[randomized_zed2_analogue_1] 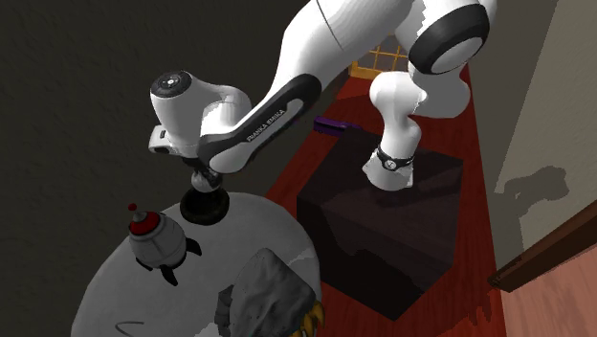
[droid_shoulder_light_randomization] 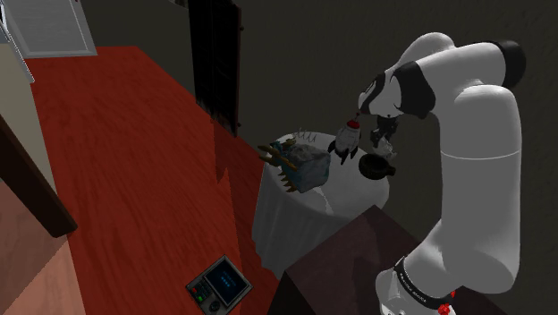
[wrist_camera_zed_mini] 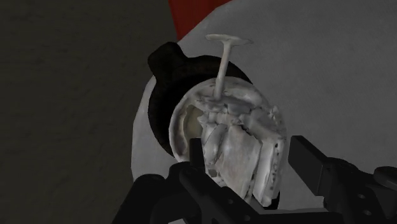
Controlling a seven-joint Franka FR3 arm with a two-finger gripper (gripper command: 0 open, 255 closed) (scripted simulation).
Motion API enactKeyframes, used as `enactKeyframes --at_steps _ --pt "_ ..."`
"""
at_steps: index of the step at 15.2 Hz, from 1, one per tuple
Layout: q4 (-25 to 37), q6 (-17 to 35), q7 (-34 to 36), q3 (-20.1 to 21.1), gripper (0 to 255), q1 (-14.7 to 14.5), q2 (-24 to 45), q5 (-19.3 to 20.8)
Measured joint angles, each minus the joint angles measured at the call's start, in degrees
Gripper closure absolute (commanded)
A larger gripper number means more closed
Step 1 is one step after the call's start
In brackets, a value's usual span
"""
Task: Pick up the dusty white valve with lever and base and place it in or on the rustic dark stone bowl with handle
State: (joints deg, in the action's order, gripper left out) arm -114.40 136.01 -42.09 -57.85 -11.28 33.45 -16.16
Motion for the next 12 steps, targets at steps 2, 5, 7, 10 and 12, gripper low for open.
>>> enactKeyframes --at_steps 2,5,7,10,12 --pt "3.76 -0.89 -2.6 1.91 255 4.84 2.1 -1.29" --pt "8.67 -2.09 -5.17 4.22 255 10.31 4.97 -2.89" --pt "9.33 -1.75 -5.57 5.01 255 11.37 5.9 -3.48" --pt "9.29 -0.33 -5.96 6.29 255 12.45 7.27 -4.5" --pt "9.01 0.72 -6.07 7.07 255 12.89 8.08 -5.12"
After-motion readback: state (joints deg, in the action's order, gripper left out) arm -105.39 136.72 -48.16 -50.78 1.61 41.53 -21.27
